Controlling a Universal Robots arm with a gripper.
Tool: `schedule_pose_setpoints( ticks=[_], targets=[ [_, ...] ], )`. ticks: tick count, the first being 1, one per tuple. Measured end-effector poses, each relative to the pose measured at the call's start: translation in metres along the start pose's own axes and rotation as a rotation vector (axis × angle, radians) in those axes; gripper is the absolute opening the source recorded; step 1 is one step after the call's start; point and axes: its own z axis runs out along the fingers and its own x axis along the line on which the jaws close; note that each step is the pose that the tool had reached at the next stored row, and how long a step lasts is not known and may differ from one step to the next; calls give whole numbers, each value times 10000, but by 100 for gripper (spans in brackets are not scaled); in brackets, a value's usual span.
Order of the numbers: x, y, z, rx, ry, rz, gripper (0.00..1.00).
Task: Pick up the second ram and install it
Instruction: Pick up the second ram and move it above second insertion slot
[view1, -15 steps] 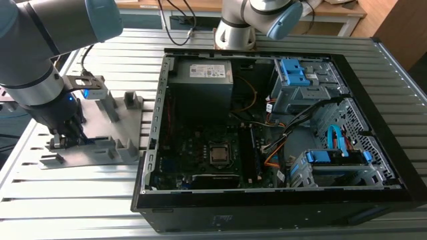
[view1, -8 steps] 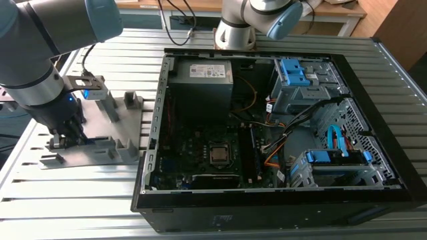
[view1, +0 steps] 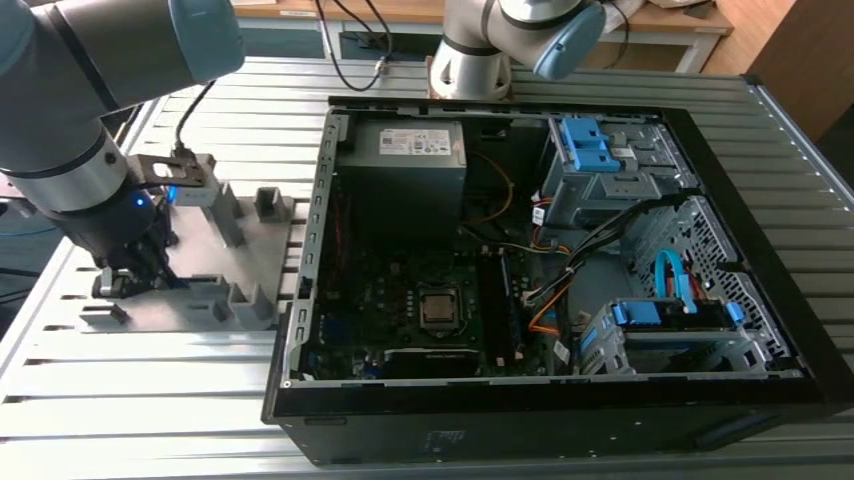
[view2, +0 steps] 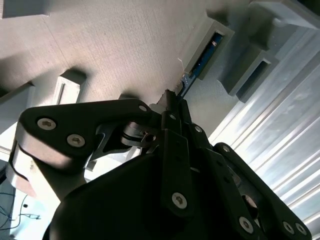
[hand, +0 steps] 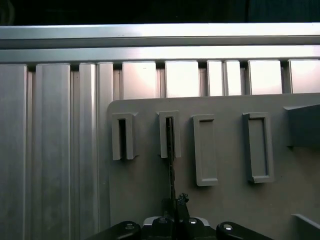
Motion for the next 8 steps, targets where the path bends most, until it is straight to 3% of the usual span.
schedule_pose_setpoints(
  ticks=[5,8],
  targets=[
    [0,0,0,0,0,-16,14],
    [0,0,0,-10,11,-255,14]
  ],
)
